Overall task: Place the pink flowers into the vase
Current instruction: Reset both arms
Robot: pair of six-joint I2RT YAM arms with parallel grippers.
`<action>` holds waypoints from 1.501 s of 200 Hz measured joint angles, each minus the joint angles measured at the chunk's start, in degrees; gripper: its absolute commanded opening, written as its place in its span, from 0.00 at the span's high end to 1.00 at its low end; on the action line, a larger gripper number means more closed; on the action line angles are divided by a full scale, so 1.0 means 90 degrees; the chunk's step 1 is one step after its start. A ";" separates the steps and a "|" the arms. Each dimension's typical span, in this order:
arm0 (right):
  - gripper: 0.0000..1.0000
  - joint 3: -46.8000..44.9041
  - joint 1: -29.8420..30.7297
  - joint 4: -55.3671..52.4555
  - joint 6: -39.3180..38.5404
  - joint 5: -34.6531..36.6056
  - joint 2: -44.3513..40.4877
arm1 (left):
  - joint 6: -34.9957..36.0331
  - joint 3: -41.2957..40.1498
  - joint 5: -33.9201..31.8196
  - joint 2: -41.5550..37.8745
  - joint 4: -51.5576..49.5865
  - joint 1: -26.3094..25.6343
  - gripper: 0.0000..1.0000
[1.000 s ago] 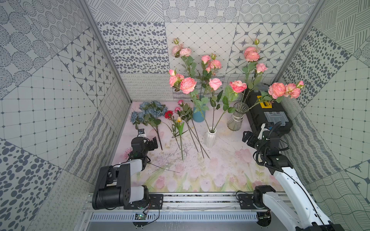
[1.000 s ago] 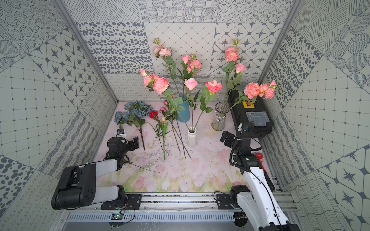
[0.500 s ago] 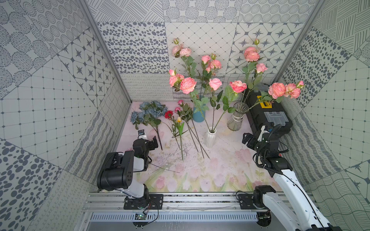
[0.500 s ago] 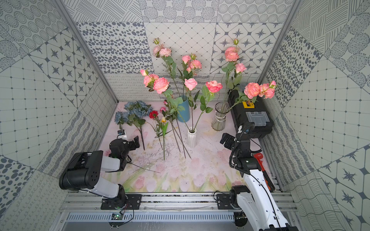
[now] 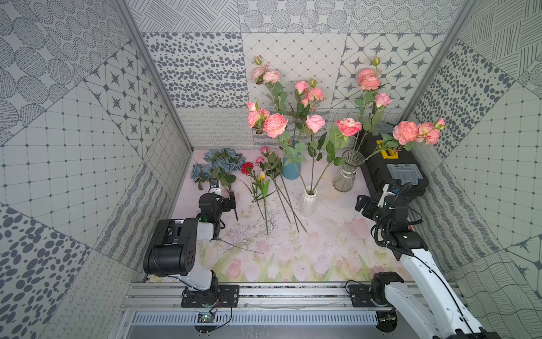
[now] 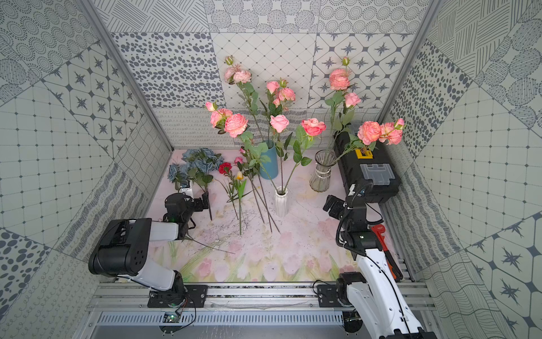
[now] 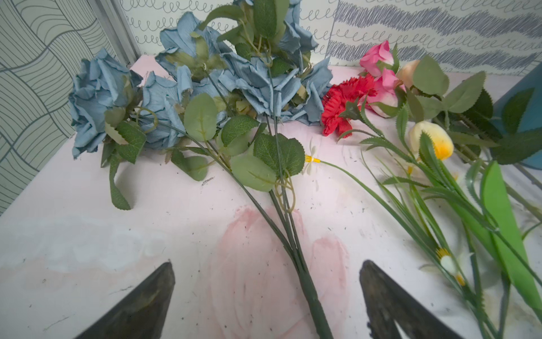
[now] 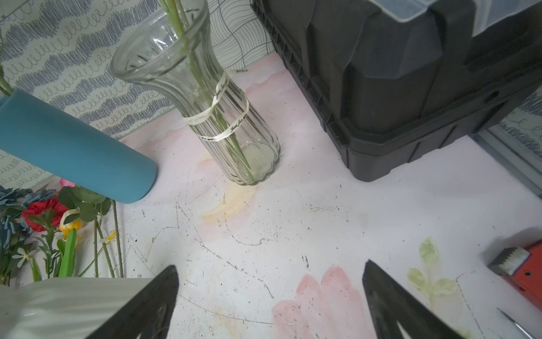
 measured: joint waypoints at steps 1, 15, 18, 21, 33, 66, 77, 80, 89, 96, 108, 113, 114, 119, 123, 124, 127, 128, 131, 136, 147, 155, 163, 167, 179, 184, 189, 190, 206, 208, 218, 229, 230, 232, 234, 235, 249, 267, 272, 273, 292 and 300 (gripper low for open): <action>0.02 0.0000 0.0000 -0.0002 -0.0007 0.0005 0.0000 | 0.0000 0.0000 0.0002 0.0000 -0.0007 0.0000 0.02; 0.02 0.0015 -0.0024 0.0000 -0.0104 0.0068 0.0000 | 0.0019 0.0002 0.0002 0.0000 -0.0061 -0.0007 0.02; 0.02 0.0017 -0.0029 0.0002 -0.0117 0.0080 0.0000 | 0.0022 0.0002 0.0002 0.0000 -0.0068 -0.0007 0.02; 0.02 0.0019 -0.0029 0.0007 -0.0131 0.0090 0.0000 | 0.0024 0.0002 0.0002 0.0000 -0.0078 -0.0007 0.02; 0.02 0.0019 -0.0034 0.0056 -0.0194 0.0143 0.0005 | 0.0041 0.0002 0.0000 0.0000 -0.0102 -0.0007 0.02; 0.02 0.0240 -0.0061 0.0197 -0.0372 0.0389 0.0248 | 0.0070 0.0002 0.0000 0.0000 -0.0131 -0.0010 0.02; 0.02 0.0364 -0.0090 0.0265 -0.0430 0.0457 0.0403 | 0.0092 0.0002 0.0000 0.0000 -0.0131 -0.0010 0.02; 0.02 0.0398 -0.0102 0.0289 -0.0440 0.0474 0.0452 | 0.0095 0.0002 0.0000 0.0000 -0.0131 -0.0010 0.02; 0.02 0.0454 -0.0131 0.0367 -0.0464 0.0517 0.0554 | 0.0100 0.0002 0.0002 0.0000 -0.0131 -0.0010 0.02; 0.02 0.0478 -0.0163 0.0442 -0.0488 0.0551 0.0617 | 0.0109 0.0002 0.0000 0.0000 -0.0131 -0.0010 0.02; 0.02 0.0486 -0.0204 0.0561 -0.0515 0.0612 0.0692 | 0.0117 0.0002 0.0000 0.0000 -0.0131 -0.0010 0.02; 0.02 0.0486 -0.0216 0.0610 -0.0537 0.0639 0.0716 | 0.0117 0.0002 0.0000 0.0000 -0.0131 -0.0010 0.02; 0.02 0.0486 -0.0219 0.0622 -0.0539 0.0648 0.0724 | 0.0117 0.0002 0.0000 0.0000 -0.0131 -0.0010 0.02; 0.02 0.0486 -0.0233 0.0678 -0.0561 0.0670 0.0748 | 0.0117 0.0002 0.0000 0.0000 -0.0131 -0.0010 0.02; 0.02 0.0486 -0.0243 0.0714 -0.0571 0.0690 0.0763 | 0.0117 0.0002 0.0000 0.0000 -0.0131 -0.0010 0.02; 0.02 0.0486 -0.0245 0.0731 -0.0578 0.0695 0.0765 | 0.0119 0.0002 0.0000 0.0000 -0.0131 -0.0010 0.02; 0.02 0.0486 -0.0250 0.0770 -0.0588 0.0709 0.0784 | 0.0119 0.0002 0.0000 0.0000 -0.0131 -0.0010 0.02; 0.02 0.0486 -0.0250 0.0782 -0.0593 0.0716 0.0797 | 0.0119 0.0002 0.0000 0.0000 -0.0131 -0.0010 0.02; 0.02 0.0486 -0.0253 0.0816 -0.0602 0.0736 0.0806 | 0.0119 0.0002 0.0000 0.0000 -0.0131 -0.0010 0.02; 0.02 0.0486 -0.0265 0.0874 -0.0612 0.0760 0.0840 | 0.0119 0.0002 0.0000 0.0000 -0.0131 -0.0010 0.02; 0.02 0.0486 -0.0287 0.1013 -0.0636 0.0797 0.0935 | 0.0119 0.0002 0.0000 0.0000 -0.0131 -0.0010 0.02; 0.02 0.0486 -0.0308 0.1090 -0.0658 0.0821 0.1008 | 0.0119 0.0002 0.0000 0.0000 -0.0131 -0.0010 0.02; 0.02 0.0486 -0.0328 0.1180 -0.0675 0.0838 0.1081 | 0.0119 0.0002 0.0000 0.0000 -0.0131 -0.0010 0.02; 0.02 0.0486 -0.0342 0.1243 -0.0680 0.0843 0.1129 | 0.0119 0.0002 0.0000 0.0000 -0.0131 -0.0010 0.02; 0.02 0.0486 -0.0381 0.1406 -0.0714 0.0862 0.1277 | 0.0119 0.0002 0.0000 0.0000 -0.0131 -0.0010 0.02; 0.02 0.0486 -0.0393 0.1474 -0.0726 0.0872 0.1328 | 0.0119 0.0002 0.0000 0.0000 -0.0131 -0.0010 0.02; 0.02 0.0486 -0.0418 0.1547 -0.0746 0.0884 0.1401 | 0.0119 0.0002 0.0000 0.0000 -0.0131 -0.0010 0.02; 0.02 0.0486 -0.0420 0.1559 -0.0748 0.0886 0.1409 | 0.0119 0.0002 0.0000 0.0000 -0.0131 -0.0010 0.02; 0.02 0.0447 -0.0520 0.1940 -0.0797 0.0894 0.1603 | 0.0119 0.0002 0.0000 0.0000 -0.0134 -0.0010 0.02; 0.02 0.0430 -0.0539 0.2013 -0.0799 0.0884 0.1625 | 0.0121 0.0002 0.0000 0.0000 -0.0134 -0.0010 0.02; 0.02 0.0311 -0.0639 0.2344 -0.0814 0.0874 0.1671 | 0.0121 0.0002 0.0000 0.0000 -0.0134 -0.0010 0.02; 0.02 0.0153 -0.0719 0.2616 -0.0833 0.0862 0.1671 | 0.0121 0.0002 0.0000 0.0000 -0.0134 -0.0010 0.02; 0.02 0.0134 -0.0724 0.2650 -0.0835 0.0862 0.1671 | 0.0121 0.0002 0.0000 0.0000 -0.0134 -0.0010 0.02; 0.02 0.0107 -0.0733 0.2698 -0.0843 0.0860 0.1671 | 0.0121 0.0002 0.0000 0.0000 -0.0134 -0.0010 0.02; 0.02 0.0080 -0.0748 0.2742 -0.0850 0.0860 0.1671 | 0.0121 0.0002 0.0000 0.0000 -0.0134 -0.0010 0.02; 0.02 0.0073 -0.0750 0.2754 -0.0852 0.0860 0.1671 | 0.0121 0.0002 0.0000 0.0000 -0.0134 -0.0010 0.02; 0.02 -0.0136 -0.0792 0.3126 -0.0947 0.0840 0.1664 | 0.0121 0.0002 0.0000 0.0000 -0.0134 -0.0010 0.02; 0.02 -0.0549 -0.0797 0.3742 -0.1127 0.0767 0.1649 | 0.0121 0.0002 0.0000 0.0000 -0.0134 -0.0010 0.02; 0.02 -0.0661 -0.0799 0.3844 -0.1173 0.0760 0.1639 | 0.0121 0.0002 0.0000 0.0000 -0.0134 -0.0010 0.02; 0.02 -0.0690 -0.0799 0.3864 -0.1192 0.0758 0.1632 | 0.0121 0.0002 0.0000 0.0000 -0.0134 -0.0010 0.02; 0.02 -0.0964 -0.0809 0.4024 -0.1462 0.0695 0.1540 | 0.0121 0.0002 0.0000 0.0000 -0.0134 -0.0010 0.02; 0.02 -0.1039 -0.0809 0.4090 -0.1588 0.0663 0.1452 | 0.0121 0.0002 0.0000 0.0000 -0.0134 -0.0010 0.02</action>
